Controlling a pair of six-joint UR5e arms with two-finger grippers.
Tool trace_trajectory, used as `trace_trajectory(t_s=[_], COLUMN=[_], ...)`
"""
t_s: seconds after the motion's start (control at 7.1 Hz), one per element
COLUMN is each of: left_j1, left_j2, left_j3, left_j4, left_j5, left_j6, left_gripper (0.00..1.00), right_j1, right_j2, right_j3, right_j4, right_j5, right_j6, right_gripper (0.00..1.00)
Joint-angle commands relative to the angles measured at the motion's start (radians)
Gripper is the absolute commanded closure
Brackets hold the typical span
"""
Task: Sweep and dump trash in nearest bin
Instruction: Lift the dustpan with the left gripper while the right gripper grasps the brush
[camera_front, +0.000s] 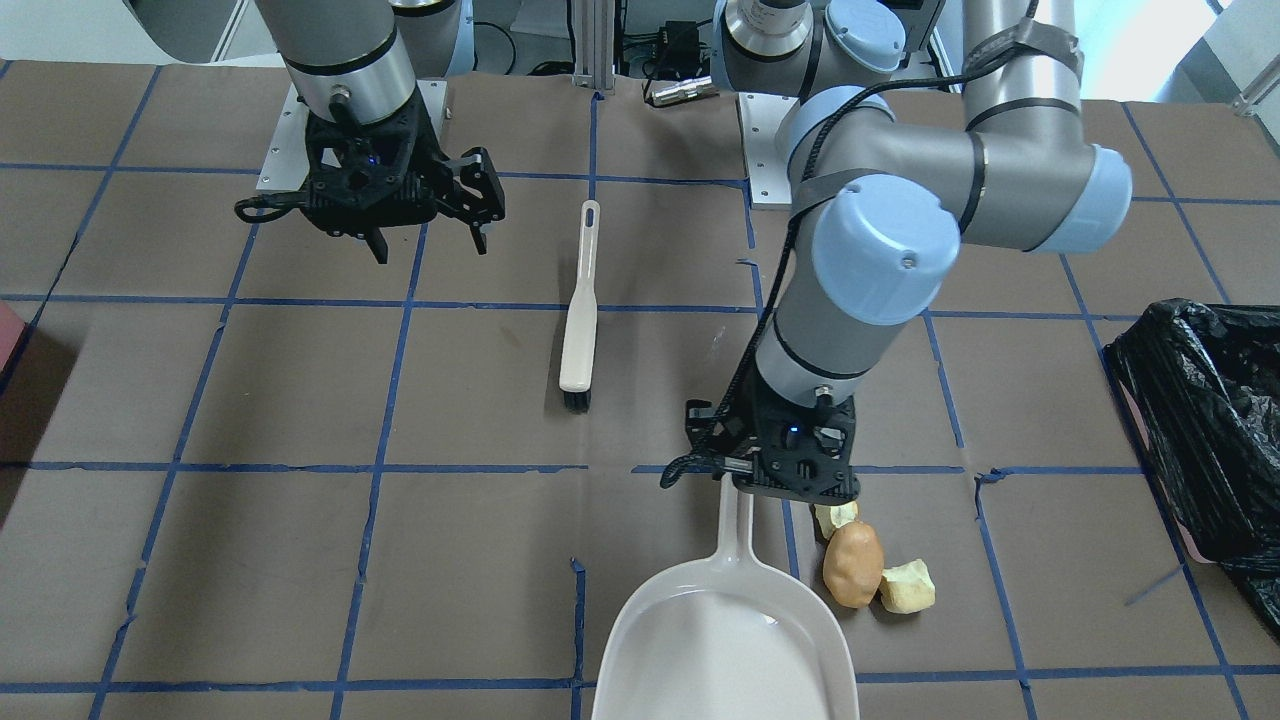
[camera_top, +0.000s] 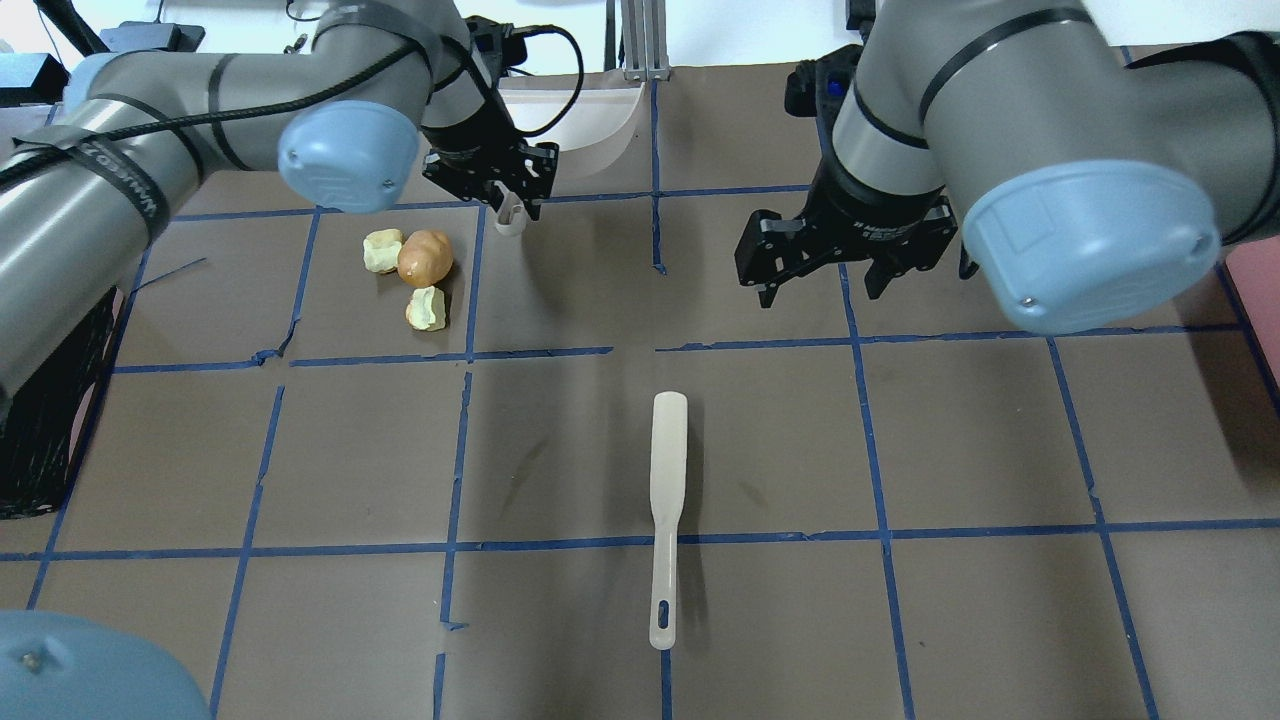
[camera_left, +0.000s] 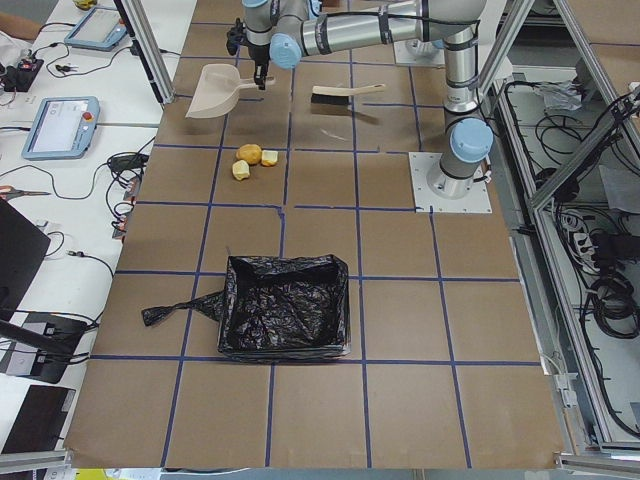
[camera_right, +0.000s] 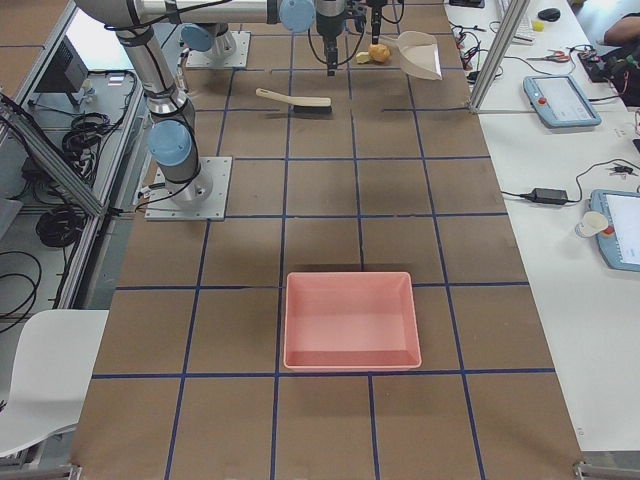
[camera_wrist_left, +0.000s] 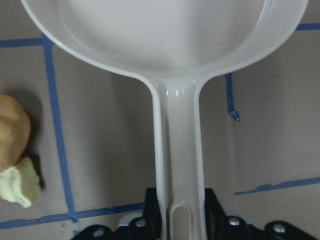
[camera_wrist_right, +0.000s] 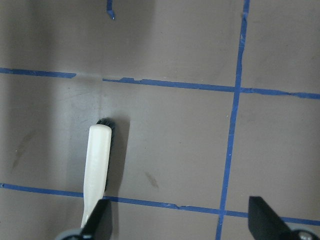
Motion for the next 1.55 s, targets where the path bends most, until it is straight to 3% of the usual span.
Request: trace_trajectory(t_s=[0.0, 0.56, 0.84, 1.13, 1.41], left_j1=[0.096, 0.291, 0.362, 0.480, 0.538], left_j2=[0.046, 0.126, 0.131, 0.128, 0.100], left_j3=[-0.007, -0.024, -0.028, -0.034, -0.034], left_j4=[-0.096, -0.211, -0.211, -0.210, -0.199], left_j5=[0.021, 0.064, 0.107, 0.101, 0.089], left_j6=[0.194, 0.697, 0.978, 1.246, 1.455], left_gripper=[0.99, 0.99, 0.99, 0.99, 0.99], right_j1=[0.074, 0.192, 0.274, 0.302, 0.339], right_j2=[-0.002, 0.000, 0.009, 0.012, 0.058], right_j3=[0.073, 0.251, 0.322, 0.493, 0.523], right_j4=[-0.078, -0.170, -0.268, -0.495, -0.549], right_j5=[-0.003, -0.005, -0.005, 0.007, 0.004], right_j6=[0.106, 0.257, 0.340, 0.405, 0.474], right_gripper=[0.06, 0.02, 0.03, 0.02, 0.02])
